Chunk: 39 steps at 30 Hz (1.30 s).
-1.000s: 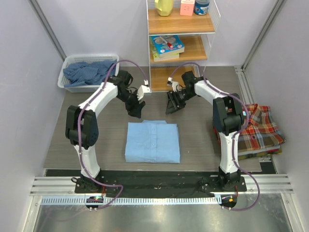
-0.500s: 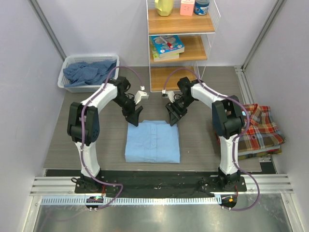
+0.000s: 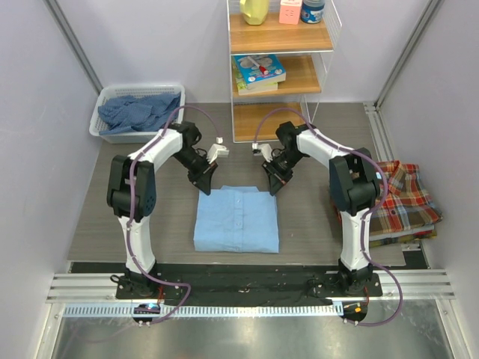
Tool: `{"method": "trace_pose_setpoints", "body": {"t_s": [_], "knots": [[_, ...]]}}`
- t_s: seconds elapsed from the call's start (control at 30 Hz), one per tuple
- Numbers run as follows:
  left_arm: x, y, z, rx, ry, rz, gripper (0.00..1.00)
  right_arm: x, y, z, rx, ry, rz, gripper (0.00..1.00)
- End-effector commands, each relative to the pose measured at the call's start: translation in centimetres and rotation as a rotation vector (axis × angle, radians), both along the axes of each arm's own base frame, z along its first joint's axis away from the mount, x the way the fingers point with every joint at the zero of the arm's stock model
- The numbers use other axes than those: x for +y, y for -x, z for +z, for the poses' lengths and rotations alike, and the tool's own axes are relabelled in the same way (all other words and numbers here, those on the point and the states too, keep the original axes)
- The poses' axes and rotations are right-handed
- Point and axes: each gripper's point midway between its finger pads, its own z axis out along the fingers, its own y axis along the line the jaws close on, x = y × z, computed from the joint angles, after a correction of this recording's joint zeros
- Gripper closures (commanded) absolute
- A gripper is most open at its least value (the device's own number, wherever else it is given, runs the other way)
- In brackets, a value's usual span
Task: Fold and stack the long sleeve shirts
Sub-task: Fold the shirt
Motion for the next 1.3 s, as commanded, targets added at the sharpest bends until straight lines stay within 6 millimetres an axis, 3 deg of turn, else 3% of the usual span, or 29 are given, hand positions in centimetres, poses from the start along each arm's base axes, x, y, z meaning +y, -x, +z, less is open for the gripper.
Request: {"method": "trace_pose_setpoints", "body": {"t_s": [0.0, 0.07, 0.17, 0.3, 0.4, 0.53, 0.63, 0.8, 1.07, 1.17, 1.27], "knots": [[-0.5, 0.0, 2.2, 0.012, 0.062, 0.008, 0.99, 0.1, -1.0, 5.2, -0.127, -0.035, -0.010, 0.99], [-0.7, -0.6, 2.4, -0.008, 0.068, 0.021, 1.00, -0.2, -1.3, 6.2, -0.158, -0.037, -0.020, 0.99], [-0.2, -1.7, 1.7, -0.029, 0.045, 0.057, 1.00, -1.0, -1.7, 6.0, -0.174, -0.004, -0.033, 0.99], [0.9, -4.0, -1.3, -0.045, -0.050, 0.102, 1.00, -1.6, -3.2, 3.7, -0.178, 0.053, -0.069, 0.99], [1.2, -5.9, -2.5, -0.067, -0.095, 0.137, 0.99, -1.5, -4.9, 1.6, -0.182, 0.084, -0.115, 0.99], [1.4, -7.7, -4.6, -0.052, -0.151, 0.192, 0.98, -2.1, -8.7, -0.4, -0.278, 0.164, -0.208, 0.99], [1.3, -8.9, -4.6, -0.064, -0.164, 0.219, 0.97, -2.5, -10.2, -1.1, -0.312, 0.188, -0.247, 0.99], [0.7, -9.3, -2.8, -0.083, -0.120, 0.217, 0.99, -1.4, -10.6, 0.6, -0.313, 0.125, -0.263, 0.99], [-1.0, -6.9, 2.7, -0.129, -0.001, 0.173, 1.00, -1.7, -7.6, 6.3, -0.347, 0.063, -0.259, 0.99], [-1.6, -6.1, 3.8, -0.127, 0.030, 0.163, 1.00, -2.5, -6.8, 6.9, -0.360, 0.083, -0.251, 0.99], [-1.7, -6.3, 3.7, -0.130, 0.033, 0.164, 1.00, -3.7, -6.4, 6.0, -0.351, 0.119, -0.249, 0.99]]}}
